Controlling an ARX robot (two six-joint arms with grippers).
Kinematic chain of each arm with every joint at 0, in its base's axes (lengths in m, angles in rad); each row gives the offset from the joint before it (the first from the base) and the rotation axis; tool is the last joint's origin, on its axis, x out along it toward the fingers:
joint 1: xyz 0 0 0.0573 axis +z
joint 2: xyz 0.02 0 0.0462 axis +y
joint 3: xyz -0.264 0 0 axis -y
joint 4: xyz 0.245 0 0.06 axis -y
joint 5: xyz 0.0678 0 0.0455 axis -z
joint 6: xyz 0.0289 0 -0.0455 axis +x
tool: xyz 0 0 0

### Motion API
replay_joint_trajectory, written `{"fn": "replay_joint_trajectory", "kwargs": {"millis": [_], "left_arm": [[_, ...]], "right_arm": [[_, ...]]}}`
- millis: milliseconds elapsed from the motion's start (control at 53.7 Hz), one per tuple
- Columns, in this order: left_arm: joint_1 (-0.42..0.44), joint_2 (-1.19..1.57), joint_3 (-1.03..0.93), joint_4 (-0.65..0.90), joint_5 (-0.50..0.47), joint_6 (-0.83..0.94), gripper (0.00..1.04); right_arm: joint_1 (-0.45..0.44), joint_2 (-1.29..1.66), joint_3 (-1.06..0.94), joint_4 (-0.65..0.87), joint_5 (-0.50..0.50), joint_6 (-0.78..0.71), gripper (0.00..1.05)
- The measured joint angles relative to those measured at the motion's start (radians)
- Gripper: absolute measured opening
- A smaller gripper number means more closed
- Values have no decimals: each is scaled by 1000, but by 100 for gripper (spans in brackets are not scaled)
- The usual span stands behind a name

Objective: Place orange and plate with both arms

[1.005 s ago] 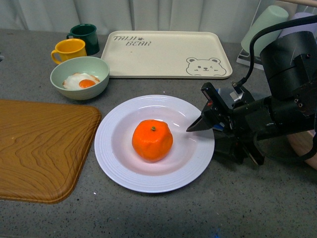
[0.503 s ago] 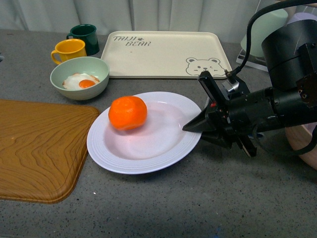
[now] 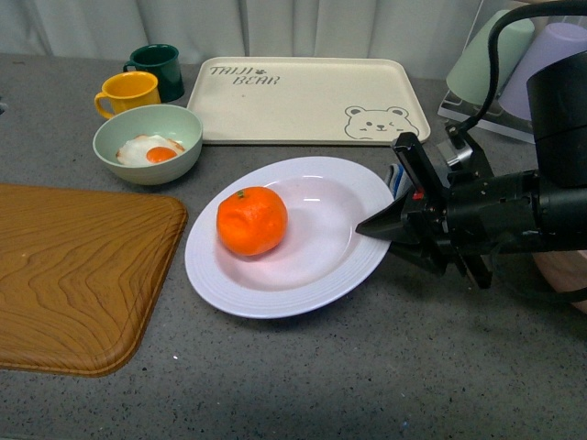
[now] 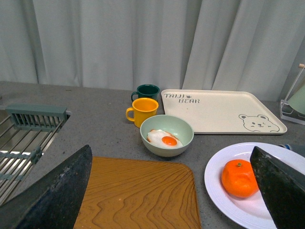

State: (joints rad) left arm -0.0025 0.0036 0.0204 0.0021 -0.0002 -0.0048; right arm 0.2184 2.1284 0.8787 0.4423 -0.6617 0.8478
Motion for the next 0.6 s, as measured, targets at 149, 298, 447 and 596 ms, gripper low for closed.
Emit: {"fn": "replay_joint_trajectory", "kwargs": {"millis": [149,298,447,596], "left_arm": [[0,0,0,0,0,0,98],[0,0,0,0,0,0,98],[0,0,0,0,0,0,98],[0,0,0,0,0,0,98]], "right_arm": [[-17,-27,-6,33,15,15,2],[-29,-42,8,37,2,16,2],[-45,-41,57,35,-16,17,2],[-62,-17,138,33,-31,20,2]]}}
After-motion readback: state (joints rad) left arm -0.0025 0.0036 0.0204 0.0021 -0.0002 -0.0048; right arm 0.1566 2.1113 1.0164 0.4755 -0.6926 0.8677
